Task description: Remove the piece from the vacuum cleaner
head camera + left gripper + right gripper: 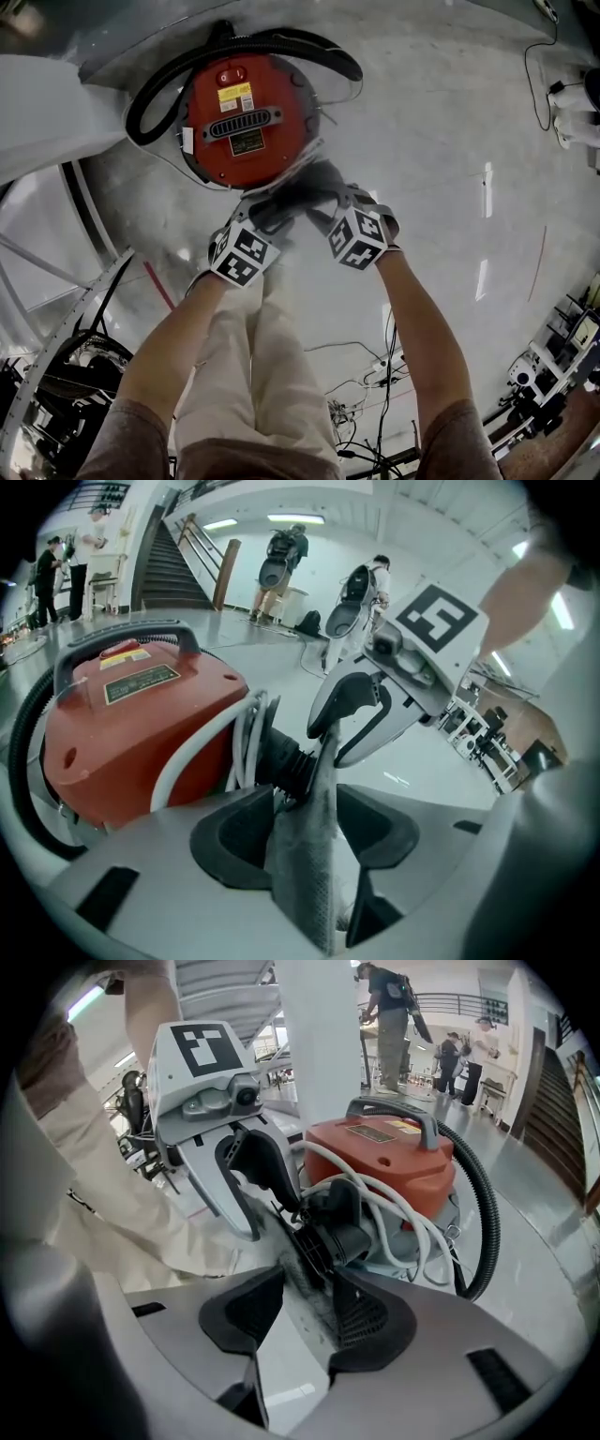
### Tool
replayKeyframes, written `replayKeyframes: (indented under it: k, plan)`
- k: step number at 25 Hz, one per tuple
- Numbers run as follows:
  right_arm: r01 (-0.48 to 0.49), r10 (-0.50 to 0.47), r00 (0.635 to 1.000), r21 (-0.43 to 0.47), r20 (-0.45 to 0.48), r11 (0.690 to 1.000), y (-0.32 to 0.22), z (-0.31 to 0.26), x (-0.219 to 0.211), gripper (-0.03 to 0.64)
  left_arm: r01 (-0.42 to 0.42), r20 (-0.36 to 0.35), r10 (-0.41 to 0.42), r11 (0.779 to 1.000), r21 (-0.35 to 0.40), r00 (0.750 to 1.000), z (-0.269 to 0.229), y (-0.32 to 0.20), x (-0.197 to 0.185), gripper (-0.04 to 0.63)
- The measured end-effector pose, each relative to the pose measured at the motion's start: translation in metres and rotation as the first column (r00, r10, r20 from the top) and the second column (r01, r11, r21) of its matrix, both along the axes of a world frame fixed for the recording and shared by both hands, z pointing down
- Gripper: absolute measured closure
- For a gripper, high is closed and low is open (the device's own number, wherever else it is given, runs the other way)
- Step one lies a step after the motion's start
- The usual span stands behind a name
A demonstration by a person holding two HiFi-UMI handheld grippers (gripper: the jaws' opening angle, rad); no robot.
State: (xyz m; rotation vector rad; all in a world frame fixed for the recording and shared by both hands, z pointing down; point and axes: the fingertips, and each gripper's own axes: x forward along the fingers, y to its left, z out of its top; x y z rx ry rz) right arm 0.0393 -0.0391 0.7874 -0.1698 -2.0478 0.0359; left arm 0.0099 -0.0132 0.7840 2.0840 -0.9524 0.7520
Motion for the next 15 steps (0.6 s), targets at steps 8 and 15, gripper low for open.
replayKeyframes:
  k: [8,15]
  plan:
    - [-0.002,0.001,1.0,-0.054,-0.015,0.999,0.0022,0.0021,0.0023,0.502,0.005,-0.004,-0.005,1.0,-0.019,1.0,0.0066,-0.0007,0.0007,0.477]
    - [-0.012,0.011,1.0,-0.086,-0.015,0.996,0.0033,0.0026,0.0051,0.523,0.009,-0.016,-0.01,0.999,-0.037,1.0,0.0072,-0.002,-0.0003,0.494]
